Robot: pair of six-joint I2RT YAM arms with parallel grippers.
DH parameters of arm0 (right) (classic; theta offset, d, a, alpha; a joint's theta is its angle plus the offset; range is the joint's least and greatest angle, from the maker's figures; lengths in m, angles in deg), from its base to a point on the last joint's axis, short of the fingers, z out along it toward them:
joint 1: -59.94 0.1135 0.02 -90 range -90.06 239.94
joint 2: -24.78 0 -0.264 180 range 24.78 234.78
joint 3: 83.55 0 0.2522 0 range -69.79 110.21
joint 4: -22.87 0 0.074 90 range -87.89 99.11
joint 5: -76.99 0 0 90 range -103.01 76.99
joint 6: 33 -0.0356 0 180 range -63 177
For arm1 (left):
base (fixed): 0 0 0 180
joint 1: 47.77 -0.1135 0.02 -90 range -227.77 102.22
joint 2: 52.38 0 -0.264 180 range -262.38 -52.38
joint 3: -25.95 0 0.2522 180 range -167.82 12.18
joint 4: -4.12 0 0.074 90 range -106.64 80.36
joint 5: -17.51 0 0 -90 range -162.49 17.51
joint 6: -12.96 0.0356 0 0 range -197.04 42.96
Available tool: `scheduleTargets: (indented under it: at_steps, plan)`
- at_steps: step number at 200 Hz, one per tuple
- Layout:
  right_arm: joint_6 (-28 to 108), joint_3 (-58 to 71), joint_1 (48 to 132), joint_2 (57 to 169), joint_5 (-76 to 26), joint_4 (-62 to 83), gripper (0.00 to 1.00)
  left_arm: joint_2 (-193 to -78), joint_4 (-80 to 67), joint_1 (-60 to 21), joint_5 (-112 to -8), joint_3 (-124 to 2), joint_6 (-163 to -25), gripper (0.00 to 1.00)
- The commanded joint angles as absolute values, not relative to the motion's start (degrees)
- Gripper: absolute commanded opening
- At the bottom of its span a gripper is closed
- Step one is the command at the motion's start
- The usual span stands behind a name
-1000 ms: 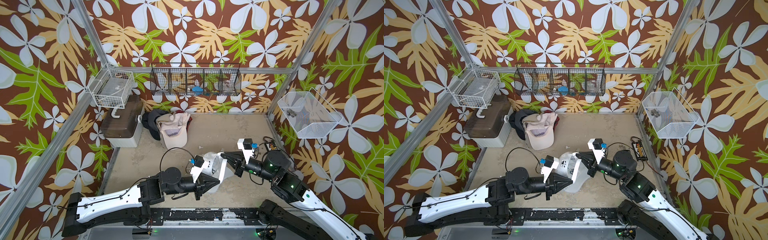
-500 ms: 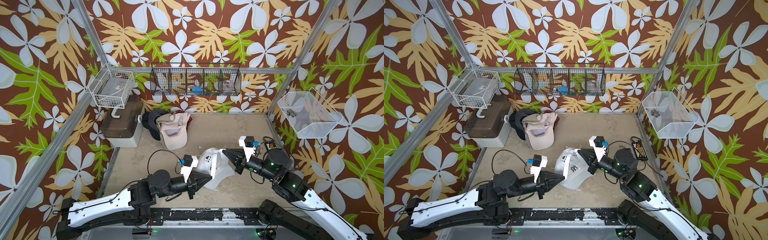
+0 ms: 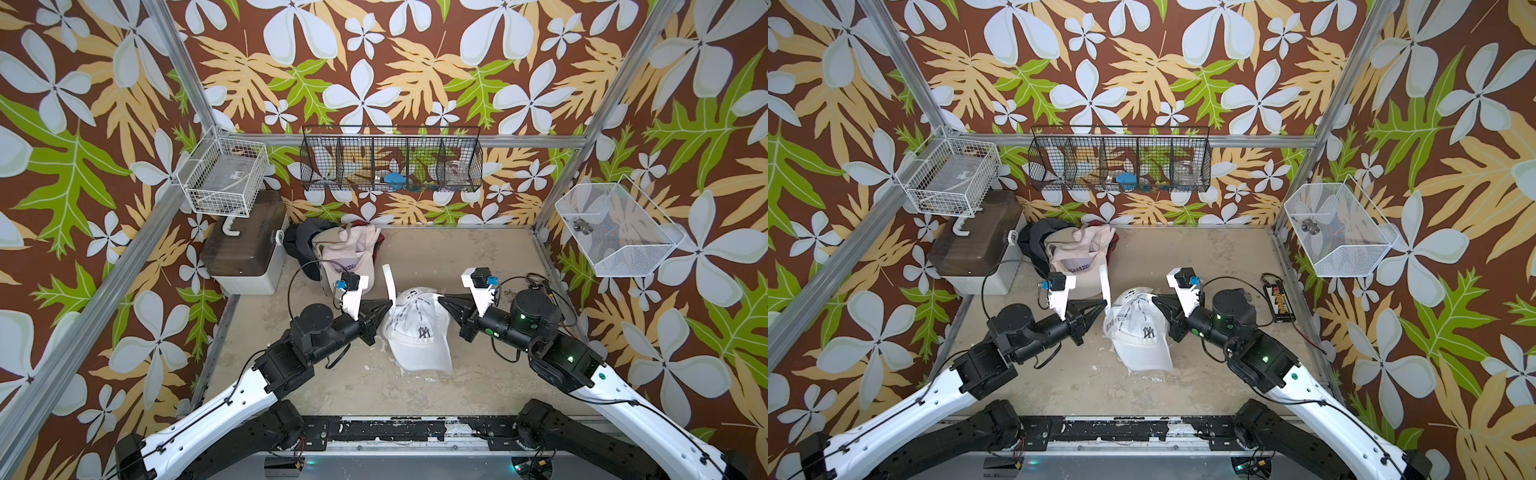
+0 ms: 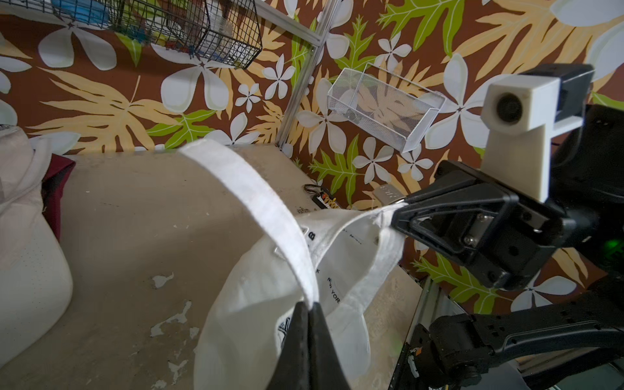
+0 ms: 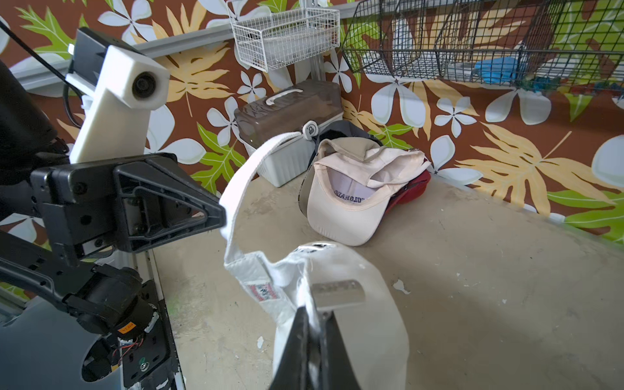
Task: Open the adjustable buckle of the baseball cap
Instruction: Place the baseball cap at the center of the board.
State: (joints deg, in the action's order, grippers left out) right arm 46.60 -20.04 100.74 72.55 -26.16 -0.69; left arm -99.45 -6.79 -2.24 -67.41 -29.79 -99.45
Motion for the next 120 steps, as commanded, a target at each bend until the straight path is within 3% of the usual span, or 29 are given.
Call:
scheduleTargets:
  at_steps: [1,60,120]
  plan:
    - [48.0,-19.5,100.0,75.3,-24.3,1.3,0.0,-101.7,-5.0,-5.5,-62.5,-30.7,-97.9,0.0]
    - [44.5,-15.8,87.6,85.8,-36.5,8.8,0.0,-111.8,-5.7,-14.7,-58.9,-37.6,-93.6,0.0]
    - [44.1,-5.0,83.8,98.9,-36.5,8.9,0.0,-123.7,-5.7,-20.5,-54.2,-47.8,-91.6,0.0]
